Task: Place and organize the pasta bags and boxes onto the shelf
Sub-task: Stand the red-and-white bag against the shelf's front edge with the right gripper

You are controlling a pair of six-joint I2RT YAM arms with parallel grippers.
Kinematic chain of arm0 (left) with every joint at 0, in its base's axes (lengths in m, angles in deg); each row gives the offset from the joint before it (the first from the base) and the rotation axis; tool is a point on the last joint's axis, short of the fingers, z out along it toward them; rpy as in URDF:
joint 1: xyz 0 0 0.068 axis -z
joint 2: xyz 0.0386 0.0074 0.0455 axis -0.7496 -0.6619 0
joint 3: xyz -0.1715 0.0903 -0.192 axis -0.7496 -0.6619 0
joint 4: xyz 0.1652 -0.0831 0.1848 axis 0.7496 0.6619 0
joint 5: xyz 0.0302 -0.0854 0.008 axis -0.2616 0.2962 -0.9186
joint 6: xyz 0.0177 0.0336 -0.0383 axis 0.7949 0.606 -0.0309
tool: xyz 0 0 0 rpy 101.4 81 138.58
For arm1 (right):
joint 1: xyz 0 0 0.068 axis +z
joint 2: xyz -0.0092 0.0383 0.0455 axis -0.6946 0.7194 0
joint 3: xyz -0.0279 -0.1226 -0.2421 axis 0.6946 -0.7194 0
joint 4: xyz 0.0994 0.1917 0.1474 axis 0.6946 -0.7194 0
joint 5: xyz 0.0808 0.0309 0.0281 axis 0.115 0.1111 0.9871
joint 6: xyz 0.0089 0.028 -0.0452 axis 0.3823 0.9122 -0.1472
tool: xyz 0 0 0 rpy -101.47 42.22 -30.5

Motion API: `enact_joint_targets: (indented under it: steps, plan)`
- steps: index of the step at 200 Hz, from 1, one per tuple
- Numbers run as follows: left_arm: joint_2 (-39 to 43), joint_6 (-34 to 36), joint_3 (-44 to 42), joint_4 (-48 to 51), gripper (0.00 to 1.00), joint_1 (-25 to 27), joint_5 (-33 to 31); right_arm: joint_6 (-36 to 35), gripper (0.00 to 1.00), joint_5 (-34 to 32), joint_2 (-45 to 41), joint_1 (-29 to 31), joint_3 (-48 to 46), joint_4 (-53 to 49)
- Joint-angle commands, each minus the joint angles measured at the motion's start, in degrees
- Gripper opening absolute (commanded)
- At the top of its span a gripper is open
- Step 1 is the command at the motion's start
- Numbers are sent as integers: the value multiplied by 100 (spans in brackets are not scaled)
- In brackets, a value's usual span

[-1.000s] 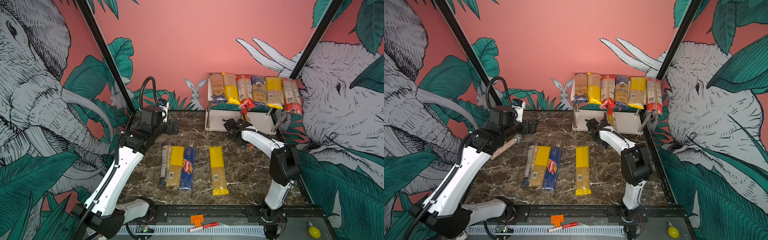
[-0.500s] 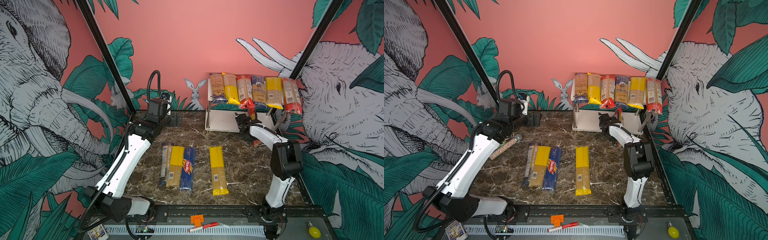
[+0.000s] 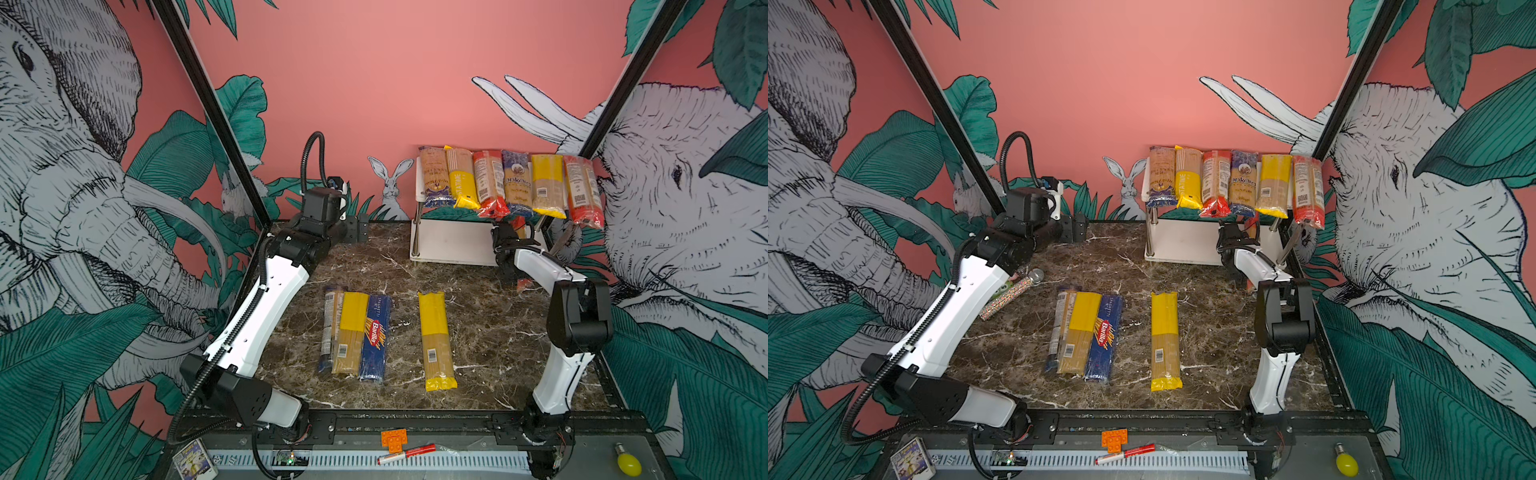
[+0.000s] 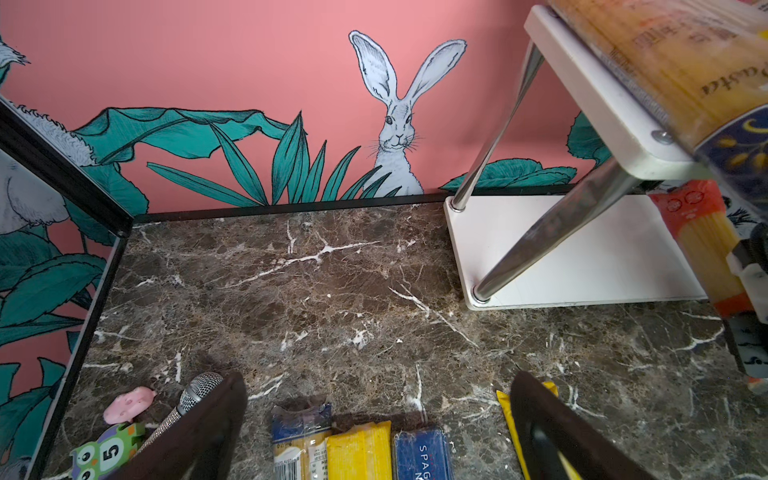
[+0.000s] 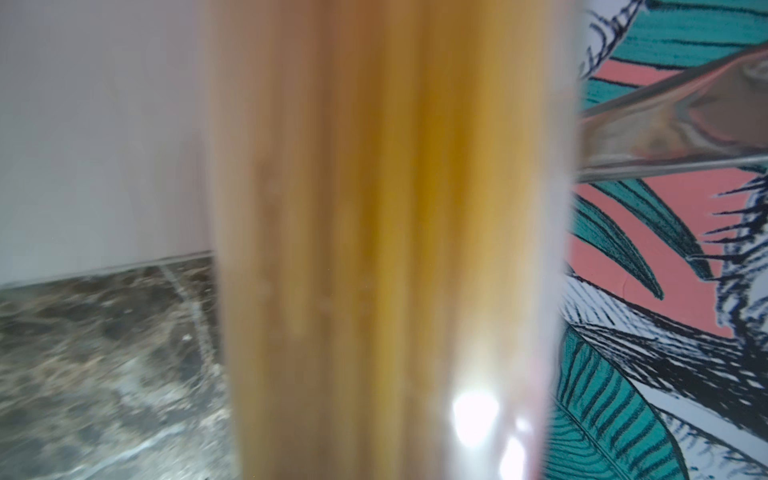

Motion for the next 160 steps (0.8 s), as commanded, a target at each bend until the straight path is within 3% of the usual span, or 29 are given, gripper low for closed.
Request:
enact_joint_targets:
  steps: [1,87,124,160]
  plan:
    - [38,-155,163,-99,99,-33,2,-4,29,-289,23,-59,327,654]
    - [-14,-262,308,-15,99,-34,-143,-408,33,-480,499,-278,1104,683]
    - [-24,-308,294,-14,99,-31,-226,-608,44,-505,861,-392,1512,642]
    - [-84,-350,344,-9,99,-38,-221,-659,74,-396,1130,-455,1852,467]
